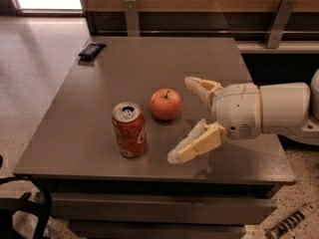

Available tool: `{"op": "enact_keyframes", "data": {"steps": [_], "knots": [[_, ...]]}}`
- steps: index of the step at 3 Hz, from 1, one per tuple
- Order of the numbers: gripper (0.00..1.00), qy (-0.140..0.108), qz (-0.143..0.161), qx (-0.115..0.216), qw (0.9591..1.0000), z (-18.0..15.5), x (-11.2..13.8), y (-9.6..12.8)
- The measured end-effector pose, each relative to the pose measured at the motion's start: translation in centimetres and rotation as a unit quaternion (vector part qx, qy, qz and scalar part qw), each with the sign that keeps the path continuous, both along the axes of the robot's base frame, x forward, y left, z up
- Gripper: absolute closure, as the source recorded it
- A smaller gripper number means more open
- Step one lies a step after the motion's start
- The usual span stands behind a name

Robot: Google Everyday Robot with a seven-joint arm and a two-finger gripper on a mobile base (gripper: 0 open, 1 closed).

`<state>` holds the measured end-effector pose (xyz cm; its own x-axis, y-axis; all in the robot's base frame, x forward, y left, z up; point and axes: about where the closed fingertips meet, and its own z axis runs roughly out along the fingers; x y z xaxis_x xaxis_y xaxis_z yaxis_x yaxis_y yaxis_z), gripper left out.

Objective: Move coke can near rxbar blueberry

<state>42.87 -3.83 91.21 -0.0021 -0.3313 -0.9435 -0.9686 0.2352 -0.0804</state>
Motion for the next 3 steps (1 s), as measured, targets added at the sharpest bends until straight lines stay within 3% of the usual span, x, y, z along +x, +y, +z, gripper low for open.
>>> {"op": "enact_keyframes", "data": {"steps": [1, 3], "knots": [[0.00, 0.012, 0.005, 0.015, 0.9998, -1.6, 0.1, 1.5], [0.00, 0.023, 0.053, 0.044, 0.9973, -3.5, -0.4, 6.0]]}}
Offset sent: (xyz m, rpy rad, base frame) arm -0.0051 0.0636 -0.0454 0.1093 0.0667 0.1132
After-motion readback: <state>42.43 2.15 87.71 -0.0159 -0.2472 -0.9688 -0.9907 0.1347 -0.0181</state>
